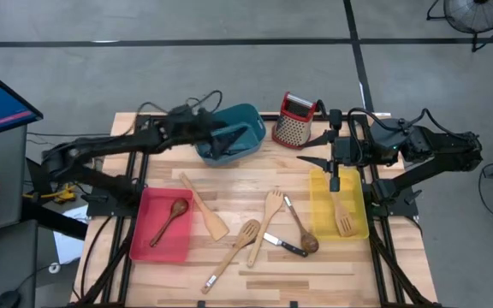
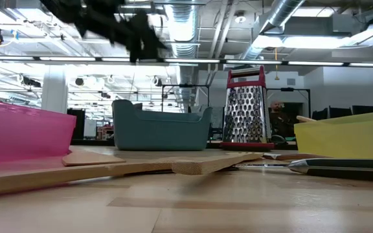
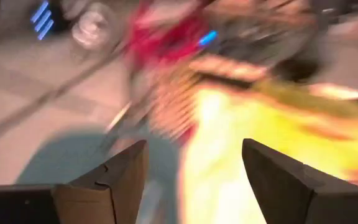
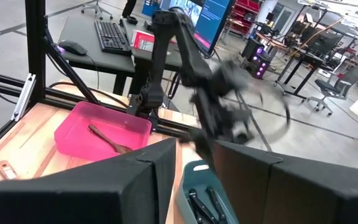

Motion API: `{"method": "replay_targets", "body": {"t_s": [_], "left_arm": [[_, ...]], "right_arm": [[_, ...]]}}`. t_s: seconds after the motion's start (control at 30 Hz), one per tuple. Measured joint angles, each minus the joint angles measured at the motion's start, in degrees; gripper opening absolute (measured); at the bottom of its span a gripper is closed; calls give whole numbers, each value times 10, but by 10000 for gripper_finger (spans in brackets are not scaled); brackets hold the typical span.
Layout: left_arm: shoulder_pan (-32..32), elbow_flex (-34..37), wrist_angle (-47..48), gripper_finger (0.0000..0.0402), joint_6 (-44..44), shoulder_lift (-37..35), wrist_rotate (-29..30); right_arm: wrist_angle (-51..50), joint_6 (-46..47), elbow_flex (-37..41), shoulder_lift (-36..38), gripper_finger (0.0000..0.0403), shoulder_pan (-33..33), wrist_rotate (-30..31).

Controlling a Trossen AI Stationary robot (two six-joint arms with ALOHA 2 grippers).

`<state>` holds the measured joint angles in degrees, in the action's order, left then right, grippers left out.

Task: Pick & Place Kitchen Items
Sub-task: Put the brown spatula into the wooden bin

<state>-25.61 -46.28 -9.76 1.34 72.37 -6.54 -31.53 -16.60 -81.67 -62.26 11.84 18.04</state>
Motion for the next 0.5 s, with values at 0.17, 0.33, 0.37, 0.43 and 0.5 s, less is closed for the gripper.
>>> {"method": "replay_targets", "body": {"t_s": [0.17, 0.33, 0.37, 0.43, 0.5], "left_arm": [[107, 0, 27, 234, -122, -113, -58], [215, 0, 122, 233, -147, -142, -55], [234, 0, 152, 232, -155, -138, -50], [267, 0, 192, 232, -162, -118, -37], [290, 1, 235, 232, -163, -93, -27]], "right_arm": [[0, 1, 0, 0, 122, 0, 0], [0, 2, 0, 0, 122, 0, 0], [0, 2, 0, 0, 122, 0, 0], [0, 2, 0, 0, 122, 0, 0], [0, 2, 0, 0, 122, 0, 0]]}}
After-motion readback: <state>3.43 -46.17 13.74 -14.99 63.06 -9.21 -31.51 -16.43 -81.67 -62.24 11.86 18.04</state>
